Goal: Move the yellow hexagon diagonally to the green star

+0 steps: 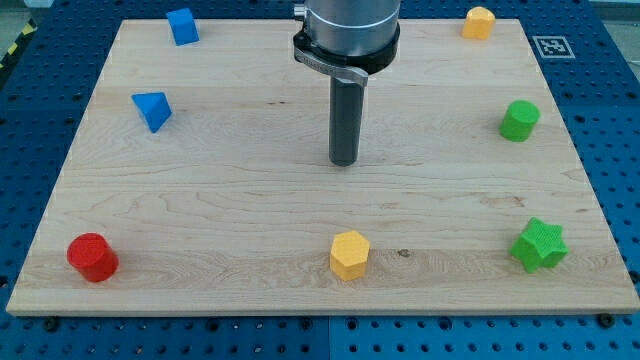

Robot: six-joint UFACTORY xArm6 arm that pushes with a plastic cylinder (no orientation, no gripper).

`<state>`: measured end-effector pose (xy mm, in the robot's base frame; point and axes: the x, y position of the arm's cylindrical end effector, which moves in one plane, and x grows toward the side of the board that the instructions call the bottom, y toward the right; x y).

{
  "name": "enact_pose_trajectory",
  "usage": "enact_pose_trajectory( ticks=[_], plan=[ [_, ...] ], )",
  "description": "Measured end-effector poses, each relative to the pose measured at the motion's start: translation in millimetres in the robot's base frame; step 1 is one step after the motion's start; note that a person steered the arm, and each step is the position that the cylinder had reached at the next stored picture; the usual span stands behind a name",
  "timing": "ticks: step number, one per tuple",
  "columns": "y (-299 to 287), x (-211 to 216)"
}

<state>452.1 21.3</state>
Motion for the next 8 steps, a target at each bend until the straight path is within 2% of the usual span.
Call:
enact_pose_trajectory(
  ticks=[2,3,4,5,6,7,8],
  plan=[
    [0.0,-3.9],
    [-26.9,2.2],
    [-80.4,32.4],
    [-111.6,83.9],
    [-89.1,139.0],
    [-62.2,158.7],
    [-53.6,158.9]
  ],
)
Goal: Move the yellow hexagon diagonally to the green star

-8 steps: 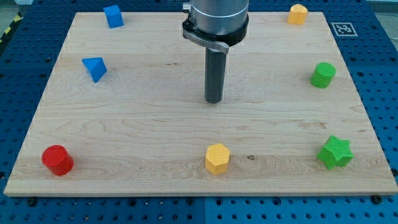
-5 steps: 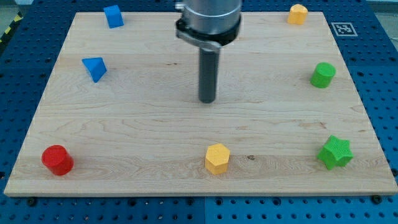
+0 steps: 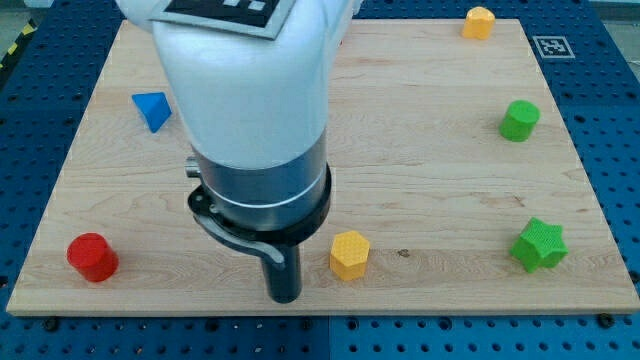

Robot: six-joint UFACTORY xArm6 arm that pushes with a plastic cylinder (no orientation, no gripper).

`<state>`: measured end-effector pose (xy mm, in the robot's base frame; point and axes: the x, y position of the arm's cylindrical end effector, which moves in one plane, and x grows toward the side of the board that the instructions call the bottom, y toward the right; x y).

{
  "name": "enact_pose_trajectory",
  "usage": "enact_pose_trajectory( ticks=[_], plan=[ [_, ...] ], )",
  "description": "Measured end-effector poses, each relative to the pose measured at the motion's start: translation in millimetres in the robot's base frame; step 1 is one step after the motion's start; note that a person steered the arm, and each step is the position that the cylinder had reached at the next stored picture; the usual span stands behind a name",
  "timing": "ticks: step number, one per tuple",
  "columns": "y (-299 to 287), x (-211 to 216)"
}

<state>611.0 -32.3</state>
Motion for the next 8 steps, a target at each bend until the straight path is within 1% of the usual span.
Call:
enact_pose_trajectory(
  ticks=[1,2,3,5,7,8],
  plan=[
    [29.7,0.0],
    [30.8,0.0],
    [48.3,8.1],
    [48.7,-0.4],
    [48.7,-36.9],
    [53.0,-65.0]
  ],
)
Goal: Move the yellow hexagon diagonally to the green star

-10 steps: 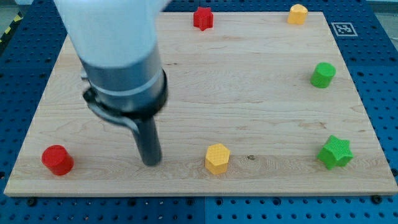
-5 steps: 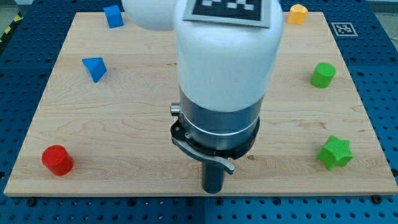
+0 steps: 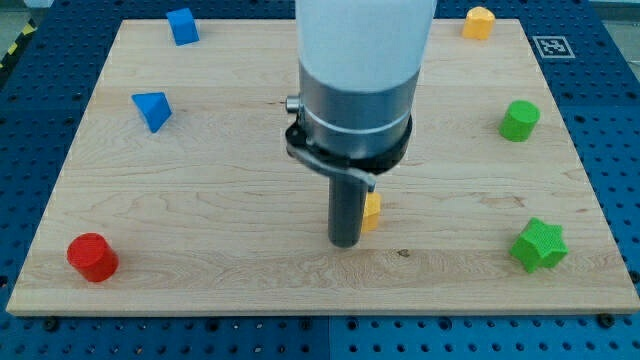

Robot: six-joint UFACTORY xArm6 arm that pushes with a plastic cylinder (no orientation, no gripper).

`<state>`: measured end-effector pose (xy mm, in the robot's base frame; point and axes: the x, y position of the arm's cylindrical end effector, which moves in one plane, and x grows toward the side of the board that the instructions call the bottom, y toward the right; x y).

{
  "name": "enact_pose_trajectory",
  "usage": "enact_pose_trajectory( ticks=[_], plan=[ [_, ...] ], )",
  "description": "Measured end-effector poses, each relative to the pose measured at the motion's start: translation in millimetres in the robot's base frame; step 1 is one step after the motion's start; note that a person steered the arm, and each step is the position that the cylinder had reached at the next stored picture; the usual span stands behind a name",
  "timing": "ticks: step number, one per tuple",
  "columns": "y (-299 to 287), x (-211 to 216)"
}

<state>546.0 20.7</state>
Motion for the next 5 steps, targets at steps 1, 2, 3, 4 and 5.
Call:
enact_pose_trajectory(
  ticks=[1,2,3,4,5],
  plan=[
    [9.7,-13.4],
    [39.8,28.9],
    [97.4,60.8],
    [172.9,71.2],
    [215.1,67.6]
  ],
)
